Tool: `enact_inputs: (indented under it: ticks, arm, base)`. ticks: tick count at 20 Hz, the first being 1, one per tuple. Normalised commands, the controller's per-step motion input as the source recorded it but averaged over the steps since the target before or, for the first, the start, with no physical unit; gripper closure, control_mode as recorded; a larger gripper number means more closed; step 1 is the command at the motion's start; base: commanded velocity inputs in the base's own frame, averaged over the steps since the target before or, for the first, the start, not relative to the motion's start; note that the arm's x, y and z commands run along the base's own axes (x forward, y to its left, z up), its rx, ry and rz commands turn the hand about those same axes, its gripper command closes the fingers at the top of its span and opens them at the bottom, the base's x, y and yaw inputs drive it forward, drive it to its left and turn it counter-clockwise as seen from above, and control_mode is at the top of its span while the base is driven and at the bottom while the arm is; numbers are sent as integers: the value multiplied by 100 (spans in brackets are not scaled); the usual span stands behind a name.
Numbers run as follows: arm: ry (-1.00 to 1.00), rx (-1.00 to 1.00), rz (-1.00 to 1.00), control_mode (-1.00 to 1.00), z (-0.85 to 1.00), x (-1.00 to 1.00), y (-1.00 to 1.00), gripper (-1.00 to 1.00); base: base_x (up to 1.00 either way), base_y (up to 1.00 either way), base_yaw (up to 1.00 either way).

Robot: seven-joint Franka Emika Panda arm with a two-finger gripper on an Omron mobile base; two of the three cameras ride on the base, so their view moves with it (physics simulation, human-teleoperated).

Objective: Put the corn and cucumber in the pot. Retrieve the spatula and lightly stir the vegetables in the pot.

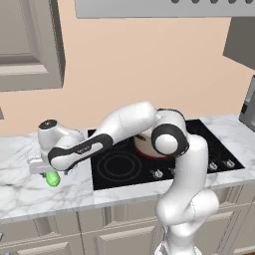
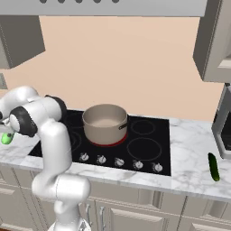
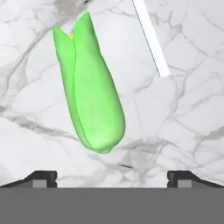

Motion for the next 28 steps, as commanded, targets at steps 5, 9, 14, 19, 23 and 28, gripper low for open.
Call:
enact_inputs:
  ticks: [5,9,14,19,23,28]
  arm:
    - [13,0,0,-100,-19,64,10,-100]
    - [11,0,0,-100,-15,32,3,-100]
    - [8,0,0,-100,-29,0,5,-100]
    - [2,0,0,-100,-36,-3,2,-100]
    - [0,0,0,-100,-20,-41,0,-100]
    - [0,0,0,-100,-22,-56,0,-100]
  base:
    - [0,0,0]
    - [0,0,0]
    - [0,0,0]
    - [0,0,0]
    - [0,0,0]
    - [0,0,0]
